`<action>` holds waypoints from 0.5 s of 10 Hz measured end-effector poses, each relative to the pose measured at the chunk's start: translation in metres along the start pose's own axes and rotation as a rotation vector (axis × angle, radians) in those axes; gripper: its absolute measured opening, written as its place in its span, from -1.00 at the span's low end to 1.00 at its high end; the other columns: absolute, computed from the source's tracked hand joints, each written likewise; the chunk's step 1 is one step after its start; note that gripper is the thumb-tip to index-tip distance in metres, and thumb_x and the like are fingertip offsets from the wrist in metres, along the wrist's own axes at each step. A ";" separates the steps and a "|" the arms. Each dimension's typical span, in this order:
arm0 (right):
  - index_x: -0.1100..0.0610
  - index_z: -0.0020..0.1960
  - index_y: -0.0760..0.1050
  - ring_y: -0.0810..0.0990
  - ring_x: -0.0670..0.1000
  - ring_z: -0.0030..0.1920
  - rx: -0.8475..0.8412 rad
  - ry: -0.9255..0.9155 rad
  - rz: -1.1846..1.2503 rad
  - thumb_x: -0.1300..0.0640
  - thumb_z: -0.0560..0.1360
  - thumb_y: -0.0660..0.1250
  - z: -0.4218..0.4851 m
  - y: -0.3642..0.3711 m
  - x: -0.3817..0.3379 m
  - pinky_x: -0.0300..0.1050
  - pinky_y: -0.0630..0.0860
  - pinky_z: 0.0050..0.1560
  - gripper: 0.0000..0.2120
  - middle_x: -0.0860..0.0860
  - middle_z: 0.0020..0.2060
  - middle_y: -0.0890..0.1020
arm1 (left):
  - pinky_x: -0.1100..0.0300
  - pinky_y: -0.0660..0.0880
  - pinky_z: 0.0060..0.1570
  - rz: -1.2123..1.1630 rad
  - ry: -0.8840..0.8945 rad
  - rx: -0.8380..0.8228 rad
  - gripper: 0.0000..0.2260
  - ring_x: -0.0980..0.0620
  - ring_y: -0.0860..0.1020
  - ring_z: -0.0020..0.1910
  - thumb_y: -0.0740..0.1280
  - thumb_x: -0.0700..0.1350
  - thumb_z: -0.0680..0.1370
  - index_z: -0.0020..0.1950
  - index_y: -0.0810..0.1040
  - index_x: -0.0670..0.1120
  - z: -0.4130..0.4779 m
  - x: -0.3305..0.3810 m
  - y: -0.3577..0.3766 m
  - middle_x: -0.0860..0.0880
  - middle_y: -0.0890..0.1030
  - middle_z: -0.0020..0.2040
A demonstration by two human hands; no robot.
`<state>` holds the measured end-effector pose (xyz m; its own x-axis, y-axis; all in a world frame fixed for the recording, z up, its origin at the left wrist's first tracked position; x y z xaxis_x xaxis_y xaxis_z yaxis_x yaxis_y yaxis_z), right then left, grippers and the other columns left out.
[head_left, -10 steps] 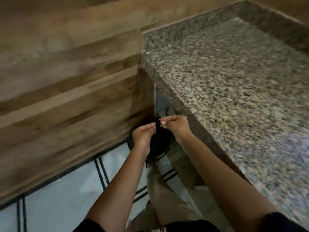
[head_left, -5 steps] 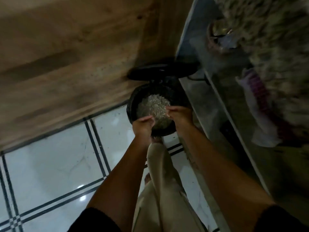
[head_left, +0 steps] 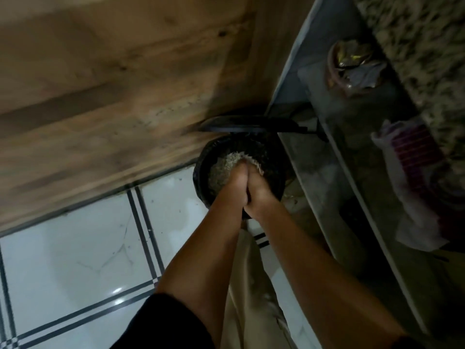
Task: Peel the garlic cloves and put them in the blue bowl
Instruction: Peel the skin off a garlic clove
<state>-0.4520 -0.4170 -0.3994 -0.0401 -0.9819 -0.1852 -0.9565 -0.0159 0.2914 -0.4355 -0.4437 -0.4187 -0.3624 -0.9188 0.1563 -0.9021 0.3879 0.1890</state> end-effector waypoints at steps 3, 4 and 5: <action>0.20 0.16 0.47 0.57 0.00 -0.06 -0.402 -0.141 -0.875 0.25 0.62 0.09 -0.113 0.021 -0.038 -0.10 0.49 0.10 -0.78 0.09 -0.05 0.58 | 0.27 0.51 -0.03 0.462 0.165 -0.411 -0.77 -0.05 0.54 0.09 0.14 -0.16 0.64 0.21 0.48 -0.21 -0.148 0.057 0.025 -0.11 0.56 0.12; 0.21 0.24 0.41 0.52 0.04 0.07 -0.501 -0.235 -0.745 0.32 0.60 0.10 -0.189 0.028 -0.059 -0.10 0.43 0.18 -0.75 0.07 0.02 0.55 | 0.13 0.31 0.29 0.516 0.275 -0.478 -0.67 -0.10 0.38 0.36 0.08 -0.15 0.65 0.40 0.34 -0.21 -0.215 0.073 0.021 -0.17 0.42 0.37; 0.22 0.18 0.43 0.55 0.08 0.08 -0.551 -0.286 -0.657 0.30 0.59 0.15 -0.267 0.018 -0.091 -0.10 0.47 0.11 -0.81 0.11 0.02 0.58 | 0.15 0.37 0.16 0.560 0.366 -0.539 -0.68 -0.08 0.46 0.24 0.06 -0.17 0.65 0.36 0.38 -0.22 -0.281 0.072 0.017 -0.18 0.47 0.31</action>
<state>-0.3884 -0.3788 -0.1266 0.3247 -0.6597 -0.6778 -0.5410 -0.7173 0.4390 -0.4111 -0.4832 -0.1314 -0.5393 -0.5361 0.6494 -0.3443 0.8441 0.4110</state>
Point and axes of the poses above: each hand's wrist, its own z-axis towards the middle knuckle, its own y-axis out of the palm, x = y × z, the point moved 5 cm from there along z, towards the middle knuckle
